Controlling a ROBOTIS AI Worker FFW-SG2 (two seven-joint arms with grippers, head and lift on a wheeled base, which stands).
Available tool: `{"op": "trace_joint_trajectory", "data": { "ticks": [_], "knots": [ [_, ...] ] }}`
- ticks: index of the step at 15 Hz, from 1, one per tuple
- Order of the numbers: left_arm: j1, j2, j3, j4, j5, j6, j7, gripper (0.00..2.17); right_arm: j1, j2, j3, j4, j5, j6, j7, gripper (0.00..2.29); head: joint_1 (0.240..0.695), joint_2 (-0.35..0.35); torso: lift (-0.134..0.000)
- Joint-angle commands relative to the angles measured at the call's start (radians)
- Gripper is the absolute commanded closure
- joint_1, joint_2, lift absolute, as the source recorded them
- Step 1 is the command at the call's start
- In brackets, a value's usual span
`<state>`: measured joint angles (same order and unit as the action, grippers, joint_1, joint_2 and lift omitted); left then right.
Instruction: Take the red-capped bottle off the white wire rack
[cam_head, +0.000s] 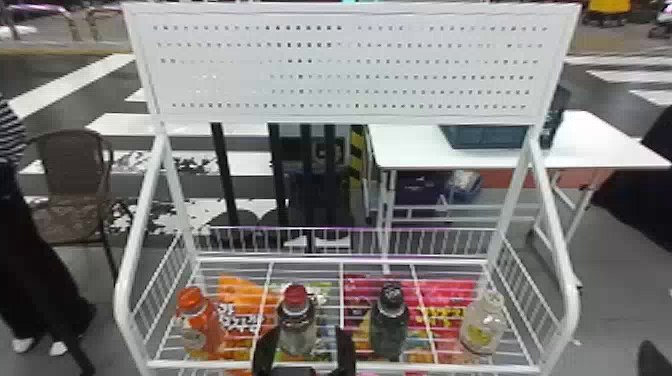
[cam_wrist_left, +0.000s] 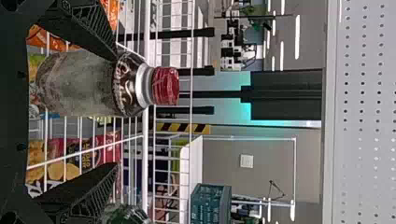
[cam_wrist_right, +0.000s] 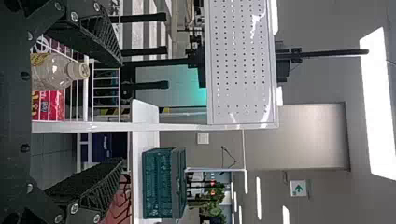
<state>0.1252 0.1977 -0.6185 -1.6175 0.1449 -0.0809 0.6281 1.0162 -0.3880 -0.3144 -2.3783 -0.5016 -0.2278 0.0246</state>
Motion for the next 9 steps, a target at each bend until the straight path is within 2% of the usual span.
{"op": "trace_joint_trajectory", "data": {
  "ticks": [1, 4, 9],
  "knots": [
    [-0.019, 0.002, 0.005, 0.042, -0.001, -0.003, 0.019, 0.08, 0.007, 0.001, -0.006, -0.001, 0.0, -0.009, 0.001, 0.17, 0.499, 0.0, 0.0],
    [-0.049, 0.0, 0.016, 0.097, 0.008, -0.003, 0.028, 0.08, 0.012, 0.003, -0.014, -0.004, 0.0, -0.021, 0.001, 0.17, 0.499, 0.0, 0.0],
    [-0.15, -0.017, 0.013, 0.215, 0.071, -0.043, 0.024, 0.08, 0.015, 0.003, -0.017, -0.007, 0.002, -0.021, 0.001, 0.17, 0.499, 0.0, 0.0]
  ]
}}
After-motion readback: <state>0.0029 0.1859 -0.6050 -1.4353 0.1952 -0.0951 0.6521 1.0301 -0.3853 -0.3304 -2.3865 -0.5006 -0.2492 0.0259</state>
